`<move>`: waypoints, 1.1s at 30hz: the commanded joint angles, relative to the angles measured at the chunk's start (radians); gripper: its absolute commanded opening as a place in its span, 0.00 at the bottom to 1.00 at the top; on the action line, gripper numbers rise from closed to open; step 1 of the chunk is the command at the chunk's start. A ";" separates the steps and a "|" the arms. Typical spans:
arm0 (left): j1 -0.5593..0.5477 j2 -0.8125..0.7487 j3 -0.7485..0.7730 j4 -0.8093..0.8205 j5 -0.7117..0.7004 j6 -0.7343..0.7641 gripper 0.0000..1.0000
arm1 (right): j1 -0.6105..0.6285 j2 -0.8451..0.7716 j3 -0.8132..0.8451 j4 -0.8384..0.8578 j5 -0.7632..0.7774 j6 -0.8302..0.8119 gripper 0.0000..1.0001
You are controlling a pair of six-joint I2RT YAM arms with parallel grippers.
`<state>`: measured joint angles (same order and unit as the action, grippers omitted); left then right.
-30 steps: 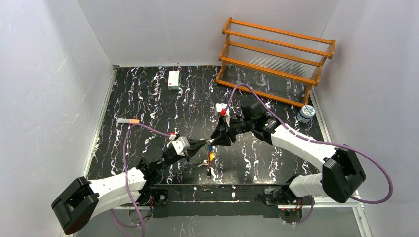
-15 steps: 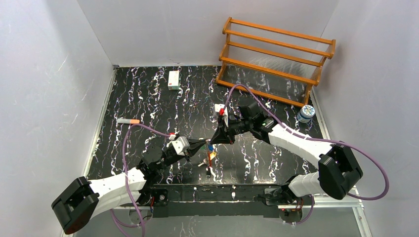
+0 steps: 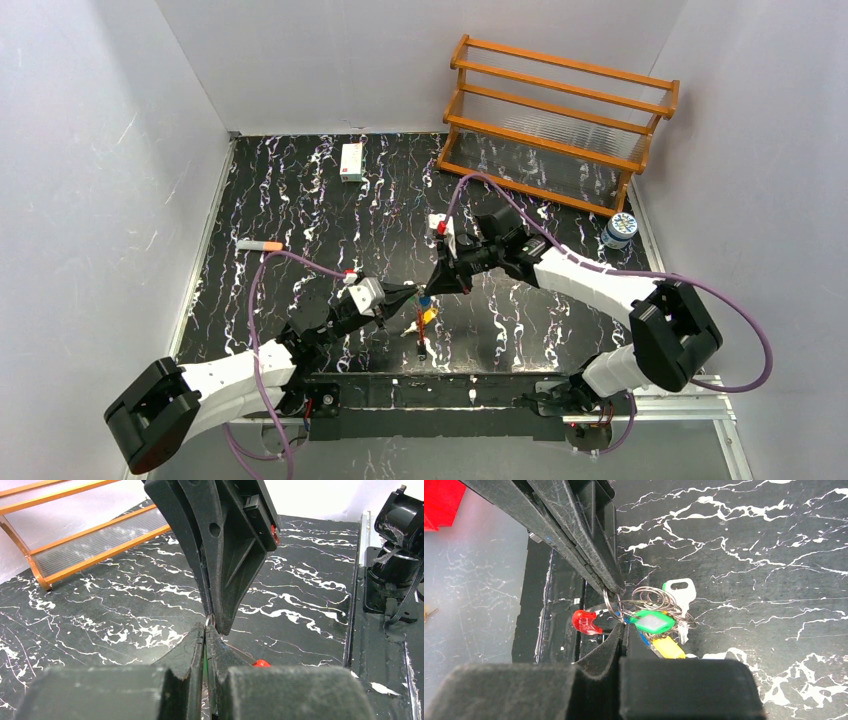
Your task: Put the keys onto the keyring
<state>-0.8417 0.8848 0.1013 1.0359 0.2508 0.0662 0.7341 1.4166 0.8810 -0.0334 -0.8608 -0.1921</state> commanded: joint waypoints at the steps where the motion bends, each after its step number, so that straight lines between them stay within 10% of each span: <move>1: -0.005 -0.021 -0.002 0.070 -0.004 -0.001 0.00 | -0.001 0.028 0.049 -0.049 -0.001 -0.026 0.01; 13: -0.004 -0.024 -0.006 0.071 -0.002 -0.005 0.00 | -0.002 -0.148 -0.066 0.151 0.033 -0.022 0.51; 33: -0.004 -0.015 0.000 0.073 0.010 -0.009 0.00 | 0.002 -0.053 -0.030 0.234 -0.067 0.034 0.36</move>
<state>-0.8417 0.8806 0.0975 1.0485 0.2512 0.0589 0.7341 1.3544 0.8200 0.1448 -0.8875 -0.1719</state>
